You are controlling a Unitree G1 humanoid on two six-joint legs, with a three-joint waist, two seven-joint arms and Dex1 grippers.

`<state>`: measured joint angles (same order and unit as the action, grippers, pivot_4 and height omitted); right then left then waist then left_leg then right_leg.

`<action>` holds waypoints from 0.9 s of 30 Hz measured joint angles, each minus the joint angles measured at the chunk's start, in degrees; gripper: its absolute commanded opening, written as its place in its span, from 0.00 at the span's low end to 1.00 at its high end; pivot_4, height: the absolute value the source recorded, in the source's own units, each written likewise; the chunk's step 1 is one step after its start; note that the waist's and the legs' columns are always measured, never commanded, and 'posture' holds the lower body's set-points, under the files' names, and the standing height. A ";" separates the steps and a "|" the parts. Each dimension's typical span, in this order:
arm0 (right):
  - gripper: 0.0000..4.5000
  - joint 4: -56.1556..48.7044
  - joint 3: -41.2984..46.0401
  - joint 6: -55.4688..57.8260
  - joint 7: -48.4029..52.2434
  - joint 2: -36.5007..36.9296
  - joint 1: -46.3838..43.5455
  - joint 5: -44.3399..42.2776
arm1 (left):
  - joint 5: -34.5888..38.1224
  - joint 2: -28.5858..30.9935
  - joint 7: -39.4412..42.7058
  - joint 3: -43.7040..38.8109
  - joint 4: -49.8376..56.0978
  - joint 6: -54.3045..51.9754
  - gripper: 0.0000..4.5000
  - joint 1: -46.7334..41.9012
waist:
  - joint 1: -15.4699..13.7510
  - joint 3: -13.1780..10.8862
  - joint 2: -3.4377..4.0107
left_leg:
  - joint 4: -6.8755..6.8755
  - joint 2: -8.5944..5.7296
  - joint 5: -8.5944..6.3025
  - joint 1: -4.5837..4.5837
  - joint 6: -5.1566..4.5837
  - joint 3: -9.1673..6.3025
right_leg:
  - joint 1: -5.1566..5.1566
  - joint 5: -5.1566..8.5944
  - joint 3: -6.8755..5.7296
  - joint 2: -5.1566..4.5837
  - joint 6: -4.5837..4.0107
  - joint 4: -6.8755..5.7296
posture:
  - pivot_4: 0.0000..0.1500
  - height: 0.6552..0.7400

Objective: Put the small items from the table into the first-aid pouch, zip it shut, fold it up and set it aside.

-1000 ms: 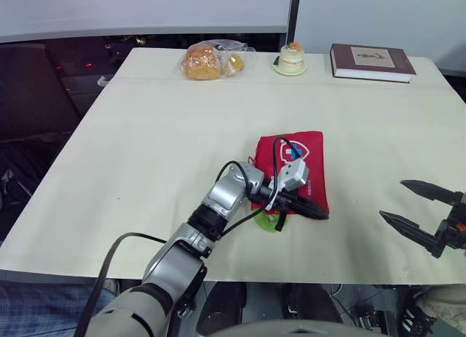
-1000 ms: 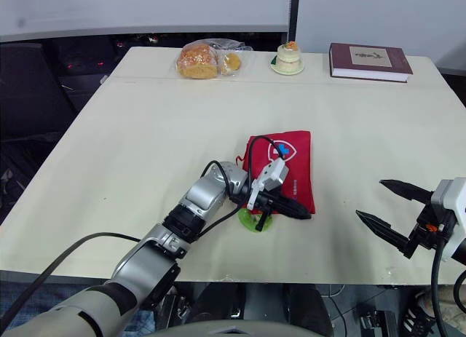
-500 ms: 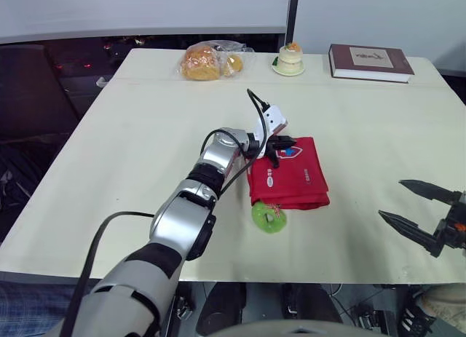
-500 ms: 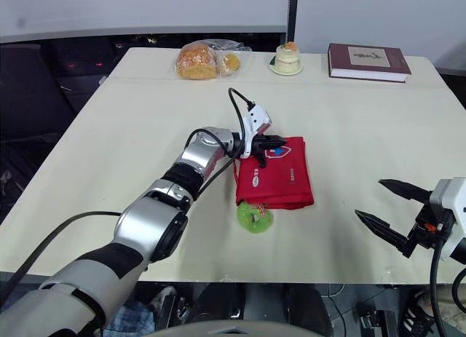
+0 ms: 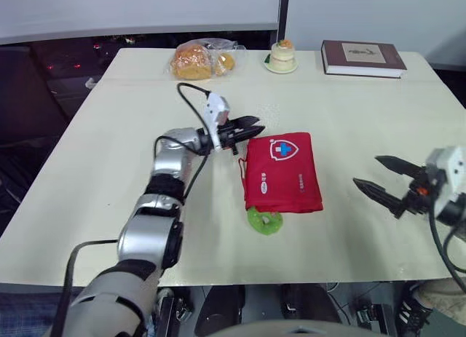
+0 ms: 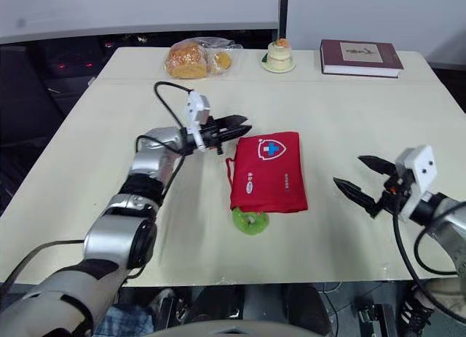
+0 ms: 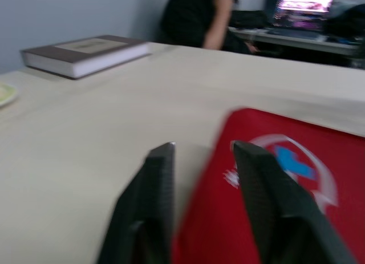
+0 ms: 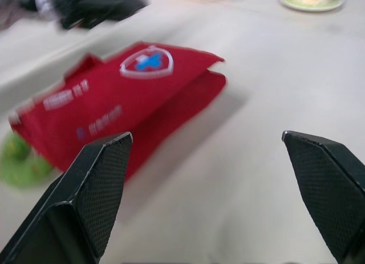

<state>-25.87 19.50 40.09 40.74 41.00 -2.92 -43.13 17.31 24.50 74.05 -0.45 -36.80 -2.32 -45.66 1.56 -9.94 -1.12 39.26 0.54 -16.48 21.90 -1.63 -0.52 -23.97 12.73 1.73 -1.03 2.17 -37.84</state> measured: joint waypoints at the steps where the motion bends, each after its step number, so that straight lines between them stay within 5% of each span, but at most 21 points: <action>1: 1.00 2.05 -2.34 3.38 -0.97 -0.24 -3.90 -1.18 | 0.84 3.98 2.94 0.53 5.68 -2.11 0.78 3.29 | 0.19 -0.01 -0.01 | 0.00 0.01 0.00 -0.01 0.00 0.00 | -0.02 0.00 0.00 0.01 -0.01 -0.02 | 1.00 1.00; 2: 1.00 3.61 -3.88 5.60 -1.34 -0.26 -5.91 -1.64 | 1.19 6.47 4.77 0.54 9.22 -3.56 0.90 5.01 | 0.19 -0.03 0.00 | -0.01 0.02 0.00 0.02 0.00 -0.07 | -0.02 0.00 -0.05 -0.02 -0.02 -0.02 | 1.00 1.00; 4: 1.00 6.66 -7.83 9.17 -1.27 -0.42 -9.29 -1.76 | 2.50 11.10 7.22 0.31 15.34 -5.91 0.98 7.78 | -0.36 -0.04 -0.01 | 0.00 0.01 0.00 0.05 0.00 -0.11 | -0.02 0.01 -0.13 -0.05 -0.02 0.01 | 1.00 1.00; 11: 1.00 13.77 -19.84 18.79 -1.32 -1.96 -15.48 0.26 | 7.84 17.27 5.82 -2.75 33.12 -14.60 0.98 15.37 | -1.85 -0.05 0.01 | 0.06 -0.10 -0.05 0.17 -0.10 -0.06 | -0.01 0.00 -0.18 -0.25 0.02 0.21 | 1.00 1.00; 22: 0.00 22.74 -11.74 24.13 -8.16 -12.91 -23.09 -3.77 | 14.93 18.05 -8.67 -9.72 48.00 -25.45 1.00 21.21 | -0.83 -0.07 0.00 | 0.06 -0.01 -0.04 0.06 -0.07 -0.08 | -0.01 0.00 -0.15 -0.07 0.01 0.04 | 1.00 1.00; 27: 0.00 29.86 -2.48 20.98 -17.16 -17.88 -25.77 -3.82 | 16.75 17.15 -12.09 -9.64 49.87 -27.96 1.00 20.45 | -0.89 -0.09 0.03 | 0.05 -0.08 -0.04 0.13 -0.07 -0.05 | -0.03 -0.01 -0.12 -0.12 0.02 0.10 | 1.00 1.00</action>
<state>3.99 17.02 61.06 23.58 23.11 -28.70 -46.95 34.06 41.64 61.97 -10.09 13.07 -30.28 -25.20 0.67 -10.03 -1.10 39.31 0.46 -16.52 22.03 -1.70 -0.57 -24.00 12.72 1.61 -1.15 2.19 -37.75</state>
